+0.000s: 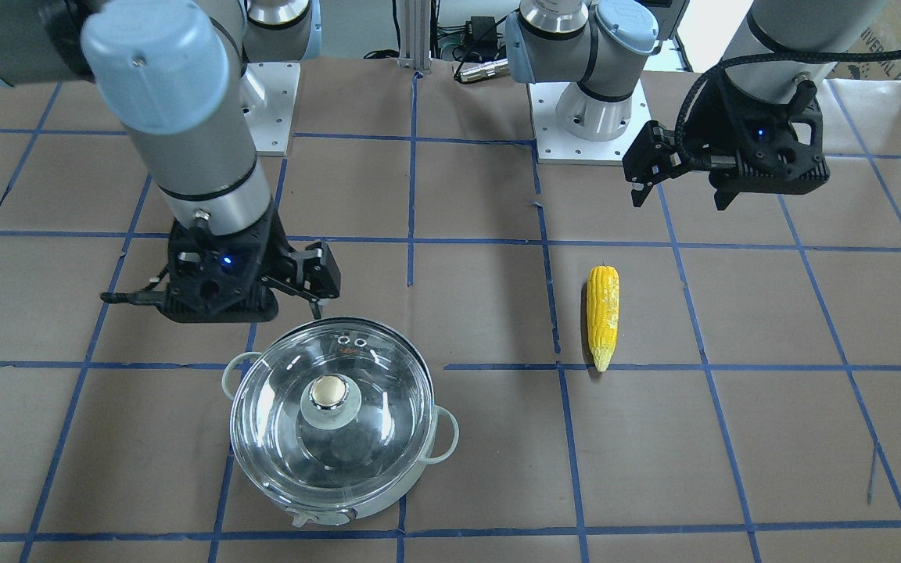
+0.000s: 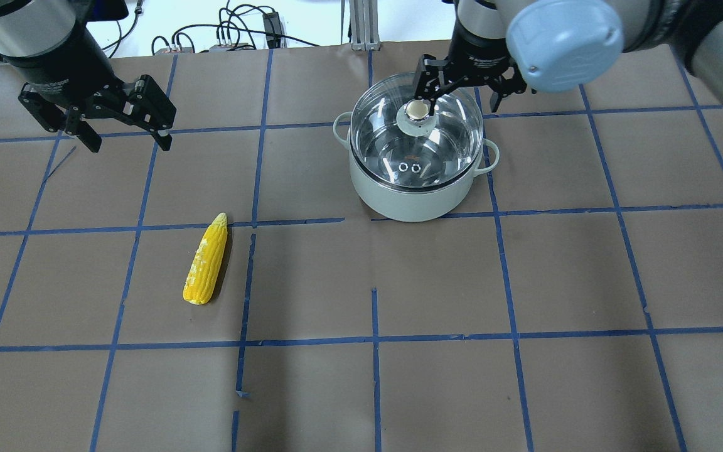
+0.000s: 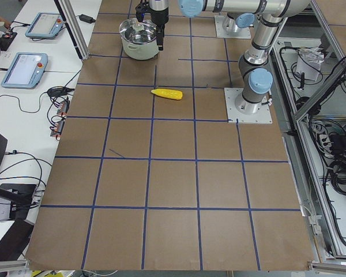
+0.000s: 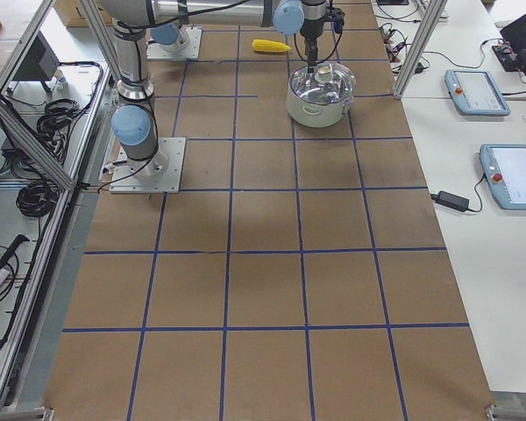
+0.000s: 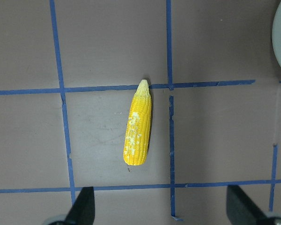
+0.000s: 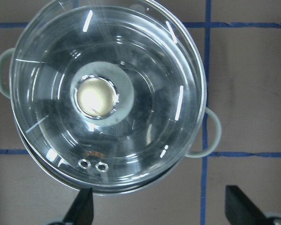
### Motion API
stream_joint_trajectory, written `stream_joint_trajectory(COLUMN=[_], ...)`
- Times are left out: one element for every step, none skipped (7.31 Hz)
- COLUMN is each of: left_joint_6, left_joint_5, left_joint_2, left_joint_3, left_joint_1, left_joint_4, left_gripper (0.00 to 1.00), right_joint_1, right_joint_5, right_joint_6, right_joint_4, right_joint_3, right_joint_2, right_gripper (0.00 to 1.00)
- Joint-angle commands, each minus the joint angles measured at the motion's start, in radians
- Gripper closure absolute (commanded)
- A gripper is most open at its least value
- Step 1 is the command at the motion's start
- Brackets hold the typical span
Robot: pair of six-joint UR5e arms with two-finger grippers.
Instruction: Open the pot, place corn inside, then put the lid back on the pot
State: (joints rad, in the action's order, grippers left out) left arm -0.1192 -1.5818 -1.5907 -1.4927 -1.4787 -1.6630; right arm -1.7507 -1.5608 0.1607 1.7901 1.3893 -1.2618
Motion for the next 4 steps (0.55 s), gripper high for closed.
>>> stream_joint_trajectory(left_joint_6=[0.000, -0.004, -0.002, -0.002], left_joint_5=[0.000, 0.002, 0.002, 0.003], left_joint_2=[-0.002, -0.002, -0.003, -0.003], left_joint_3=[-0.003, -0.003, -0.003, -0.003], left_joint_1=[0.000, 0.000, 0.000, 0.000], left_joint_4=[0.002, 0.002, 0.002, 0.003], left_gripper=[0.00, 0.00, 0.00, 0.00], right_joint_1=[-0.038, -0.038, -0.038, -0.038], right_joint_5=[-0.002, -0.001, -0.001, -0.002], right_joint_6=[0.034, 0.034, 0.034, 0.034], right_joint_4=[0.049, 0.052, 0.052, 0.080], right_joint_3=[-0.088, -0.096, -0.096, -0.096], right_joint_2=[0.120, 0.139, 0.156, 0.172], right_gripper=[0.00, 0.00, 0.01, 0.01])
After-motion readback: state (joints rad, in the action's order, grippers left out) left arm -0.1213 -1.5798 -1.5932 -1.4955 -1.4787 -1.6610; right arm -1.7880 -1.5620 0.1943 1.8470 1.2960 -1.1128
